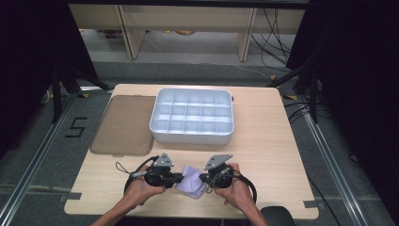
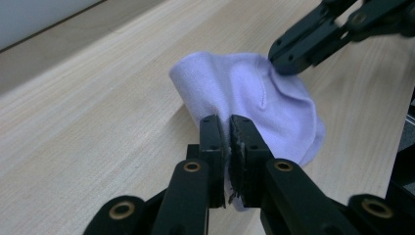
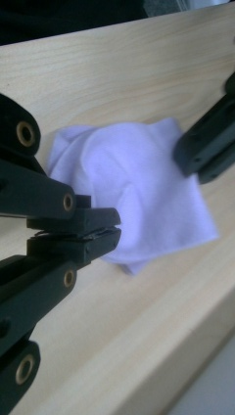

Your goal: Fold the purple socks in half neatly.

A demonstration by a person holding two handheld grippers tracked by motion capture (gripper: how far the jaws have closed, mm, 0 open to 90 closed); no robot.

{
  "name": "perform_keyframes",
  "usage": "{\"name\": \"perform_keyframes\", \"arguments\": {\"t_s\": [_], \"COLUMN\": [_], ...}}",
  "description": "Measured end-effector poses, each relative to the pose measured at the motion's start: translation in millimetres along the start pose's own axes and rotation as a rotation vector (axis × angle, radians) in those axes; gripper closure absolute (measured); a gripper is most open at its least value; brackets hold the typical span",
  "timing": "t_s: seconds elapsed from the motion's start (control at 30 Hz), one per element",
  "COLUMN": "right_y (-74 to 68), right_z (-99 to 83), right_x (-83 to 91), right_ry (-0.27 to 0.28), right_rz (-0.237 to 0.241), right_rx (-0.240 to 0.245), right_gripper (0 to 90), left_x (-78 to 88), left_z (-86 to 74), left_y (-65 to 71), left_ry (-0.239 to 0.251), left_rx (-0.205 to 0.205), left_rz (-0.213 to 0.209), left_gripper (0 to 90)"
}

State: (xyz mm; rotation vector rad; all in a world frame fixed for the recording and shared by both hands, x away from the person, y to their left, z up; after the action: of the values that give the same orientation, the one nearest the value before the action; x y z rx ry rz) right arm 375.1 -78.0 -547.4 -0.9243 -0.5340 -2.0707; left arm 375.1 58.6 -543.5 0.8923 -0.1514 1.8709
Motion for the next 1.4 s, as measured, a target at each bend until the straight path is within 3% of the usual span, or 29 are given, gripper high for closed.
{"name": "perform_keyframes", "arguments": {"t_s": [0.07, 0.13, 0.27, 0.4, 0.43, 0.47, 0.53, 0.63, 0.73, 0.8, 0.83, 0.87, 0.9, 0.97, 1.0, 1.03, 1.1, 1.13, 1.2, 1.23, 1.27, 1.33, 1.37, 1.4], "right_y": [-0.8, 0.7, 2.6, 4.5, 4.1, 4.1, 5.4, 5.8, 7.7, 8.8, 8.6, 10.8, 11.3, 17.9, 22.1, 26.7, 37.1, 37.4, 40.4, 40.7, 39.2, 34.3, 31.5, 28.5], "right_z": [-4.2, -3.3, -3.7, -3.5, -4.4, -4.3, -2.7, -3.1, -4.0, -3.1, -5.0, -5.1, -5.3, -6.9, -7.5, -8.0, -1.9, 0.2, 6.4, 7.4, 9.3, 12.9, 14.6, 17.5], "right_x": [-5.7, -8.6, -8.8, -9.3, -9.3, -9.8, -11.0, -11.8, -10.7, -12.8, -10.6, -10.7, -10.8, -9.7, -9.1, -6.6, -2.2, 4.3, 13.2, 17.2, 19.0, 19.0, 17.8, 14.6], "right_ry": [-0.035, -0.027, -0.038, -0.028, -0.040, -0.040, -0.024, -0.015, -0.018, 0.001, -0.027, -0.021, -0.019, -0.019, -0.016, -0.021, 0.050, 0.057, 0.096, 0.089, 0.097, 0.103, 0.100, 0.114], "right_rz": [0.008, 0.014, 0.024, 0.023, 0.022, 0.025, 0.031, 0.046, 0.063, 0.079, 0.087, 0.096, 0.105, 0.091, 0.074, 0.051, 0.030, 0.020, 0.006, 0.007, 0.010, 0.023, 0.030, 0.039], "right_rx": [0.002, 0.002, -0.012, -0.014, -0.027, -0.029, -0.015, -0.047, -0.057, -0.054, -0.080, -0.080, -0.097, -0.103, -0.095, -0.097, -0.066, -0.109, -0.107, -0.092, -0.092, -0.081, -0.076, -0.070], "right_gripper": [89.2, 89.2, 89.3, 89.3, 89.3, 89.4, 89.4, 89.4, 89.4, 89.4, 89.4, 89.3, 88.8, 87.5, 86.8, 86.8, 87.2, 87.5, 87.7, 87.9, 87.9, 88.0, 88.0, 87.9], "left_x": [0.2, 0.1, -0.1, -5.4, -8.1, -10.0, -14.9, -20.9, -28.1, -32.6, -34.8, -36.3, -37.5, -39.1, -42.4, -44.4, -47.9, -49.6, -50.4, -49.6, -49.6, -48.8, -50.7, -49.7], "left_z": [1.2, 3.6, 9.8, 15.4, 16.8, 18.7, 21.7, 22.6, 21.0, 20.1, 19.8, 19.6, 19.2, 18.1, 17.9, 17.4, 14.1, 13.4, 14.1, 13.8, 12.8, 13.1, 14.0, 13.3], "left_y": [2.0, 4.9, 10.5, 22.3, 27.1, 29.0, 32.0, 35.3, 36.7, 37.3, 37.8, 37.8, 38.7, 37.5, 39.9, 39.2, 38.1, 38.9, 38.8, 37.9, 39.1, 37.2, 39.0, 38.0], "left_ry": [0.004, 0.018, 0.029, 0.046, 0.056, 0.056, 0.056, 0.053, 0.056, 0.048, 0.041, 0.033, 0.030, 0.005, 0.021, 0.014, -0.015, -0.011, 0.000, -0.010, -0.011, -0.024, 0.000, -0.013], "left_rx": [-0.008, 0.001, -0.032, -0.039, -0.017, -0.036, -0.053, -0.067, -0.051, -0.081, -0.094, -0.115, -0.111, -0.146, -0.111, -0.130, -0.151, -0.142, -0.150, -0.159, -0.134, -0.167, -0.149, -0.156], "left_rz": [0.002, -0.006, -0.006, -0.046, -0.065, -0.067, -0.066, -0.058, -0.057, -0.047, -0.046, -0.043, -0.034, -0.031, -0.033, -0.030, -0.027, -0.025, -0.020, -0.024, -0.024, -0.019, -0.024, -0.020], "left_gripper": [83.4, 83.2, 83.1, 82.8, 82.8, 82.9, 82.8, 82.9, 82.9, 82.9, 82.9, 82.8, 82.8, 82.9, 82.9, 83.0, 83.0, 83.0, 83.0, 83.0, 83.1, 83.0, 83.0, 83.0]}}
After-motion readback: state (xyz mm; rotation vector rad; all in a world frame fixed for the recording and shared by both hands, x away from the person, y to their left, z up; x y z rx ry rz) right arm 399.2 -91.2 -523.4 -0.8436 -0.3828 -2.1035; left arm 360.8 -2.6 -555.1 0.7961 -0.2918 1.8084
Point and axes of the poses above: each handheld gripper's, and its own axes: x roughly backward along the jaws, z roughly out of its top, y roughly to its right, the point moved 8 cm from there along -x, roughly forward along the jaws, and after that the axes turned 8 degrees about -z, right-handed, at the moved point
